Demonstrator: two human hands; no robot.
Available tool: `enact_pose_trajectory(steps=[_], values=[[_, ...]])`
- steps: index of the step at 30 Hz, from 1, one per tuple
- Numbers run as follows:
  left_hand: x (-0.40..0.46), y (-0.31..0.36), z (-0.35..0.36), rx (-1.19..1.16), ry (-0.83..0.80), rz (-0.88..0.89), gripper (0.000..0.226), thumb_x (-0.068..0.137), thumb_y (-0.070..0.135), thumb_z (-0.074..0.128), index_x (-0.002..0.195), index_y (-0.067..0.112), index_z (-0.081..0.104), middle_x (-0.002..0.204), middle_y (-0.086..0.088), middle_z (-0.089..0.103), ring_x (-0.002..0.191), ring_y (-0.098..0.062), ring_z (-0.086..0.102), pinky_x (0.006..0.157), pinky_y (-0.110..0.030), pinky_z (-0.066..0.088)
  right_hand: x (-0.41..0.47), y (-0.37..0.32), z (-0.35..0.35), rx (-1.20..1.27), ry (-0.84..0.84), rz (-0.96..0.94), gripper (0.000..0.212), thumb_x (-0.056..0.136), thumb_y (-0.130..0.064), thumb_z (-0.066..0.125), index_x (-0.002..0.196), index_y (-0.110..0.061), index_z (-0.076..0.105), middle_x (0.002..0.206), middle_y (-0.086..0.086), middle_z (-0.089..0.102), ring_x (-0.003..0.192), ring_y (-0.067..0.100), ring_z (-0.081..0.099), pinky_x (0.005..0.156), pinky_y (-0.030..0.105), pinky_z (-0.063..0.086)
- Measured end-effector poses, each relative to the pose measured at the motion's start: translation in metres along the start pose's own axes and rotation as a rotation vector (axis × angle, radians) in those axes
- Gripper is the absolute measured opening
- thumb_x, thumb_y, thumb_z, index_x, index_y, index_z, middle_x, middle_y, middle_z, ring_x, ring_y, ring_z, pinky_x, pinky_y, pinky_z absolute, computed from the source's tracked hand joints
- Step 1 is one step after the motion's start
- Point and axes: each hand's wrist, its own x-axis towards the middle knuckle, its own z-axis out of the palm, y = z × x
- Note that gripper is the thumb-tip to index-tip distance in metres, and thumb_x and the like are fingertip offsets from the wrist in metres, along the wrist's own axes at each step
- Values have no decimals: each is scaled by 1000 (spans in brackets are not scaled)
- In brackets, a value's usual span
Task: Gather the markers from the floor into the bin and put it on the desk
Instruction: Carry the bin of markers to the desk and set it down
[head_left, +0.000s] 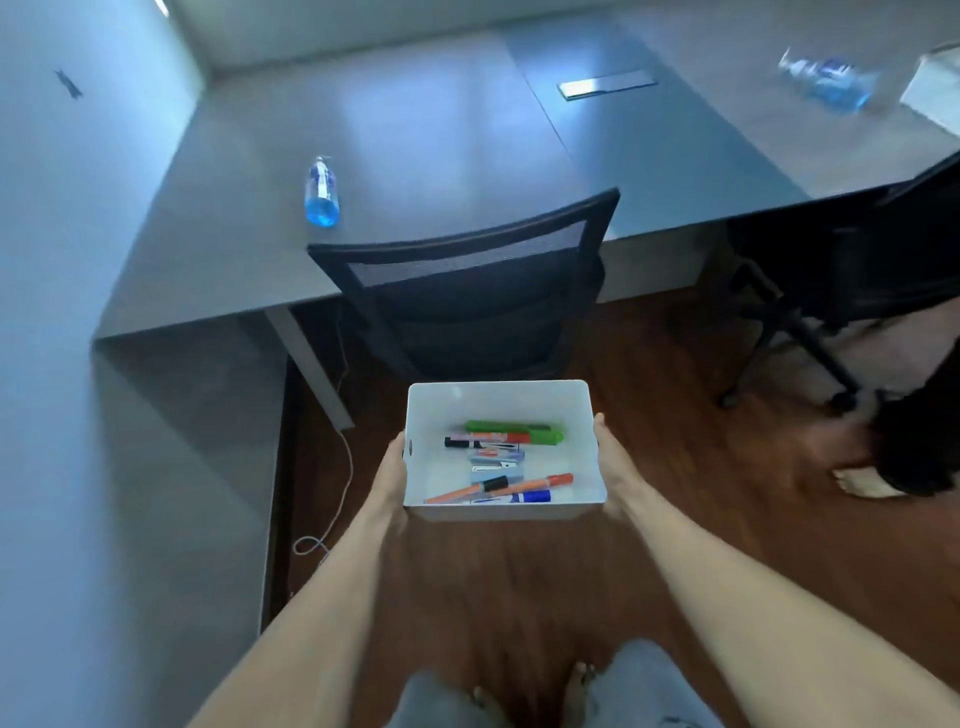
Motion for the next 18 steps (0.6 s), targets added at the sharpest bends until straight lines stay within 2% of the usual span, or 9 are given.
enact_pose_trajectory(steps=[2,5,7,9,11,12,15,16,18], values=[[-29,26,11,-34,-47,-28,45,98,27,36,79,14,74,79,-8,76,62,-18,74,54,-26,59,-26,-23,8,17,-40,-23,71,103,-60,22,132,-10,62,128,21,67,118,38,65,91,48,56],[-73,70,25,-37,-123,-24,62,99,29,29,66,17,80,71,-4,78,60,-18,75,50,-25,58,-71,-61,23,-42,-33,-94,72,103,-60,26,131,-6,64,126,22,69,112,38,68,82,41,59],[-84,77,23,14,-65,7,54,99,31,30,70,15,73,75,-5,76,62,-19,73,48,-22,56,-79,-66,26,-72,-20,-130,68,102,-60,32,123,-7,70,118,21,73,101,35,74,74,40,61],[-94,91,19,69,26,66,37,98,28,34,78,14,62,75,-4,71,61,-18,69,46,-21,54,-94,-77,31,-104,-5,-172,66,100,-60,37,117,-8,73,114,20,75,96,34,76,79,44,63],[-105,106,17,69,40,80,42,97,28,34,66,18,60,62,0,69,51,-14,68,44,-21,52,-105,-87,35,-110,-14,-198,65,99,-62,40,117,-9,74,114,19,75,103,37,74,94,52,58],[-105,110,17,74,40,71,46,97,29,33,60,21,59,59,2,68,48,-13,67,44,-21,51,-107,-92,36,-120,-8,-210,64,98,-63,42,116,-10,74,113,18,76,103,37,74,96,53,57],[-117,140,20,121,43,93,41,96,31,35,62,22,56,64,2,66,55,-16,65,50,-26,53,-117,-113,46,-158,12,-256,62,96,-65,42,111,-15,76,101,12,80,89,32,78,81,44,63],[-118,150,20,129,39,116,38,95,31,36,63,23,56,65,2,66,57,-16,66,52,-27,54,-120,-119,50,-146,1,-275,62,96,-65,42,112,-15,75,102,13,79,90,33,78,82,45,63],[-121,176,25,147,35,159,38,93,31,39,62,25,60,65,2,68,57,-16,67,53,-28,54,-124,-136,59,-131,-36,-316,64,97,-65,40,118,-14,73,112,16,76,101,37,74,95,53,57]])
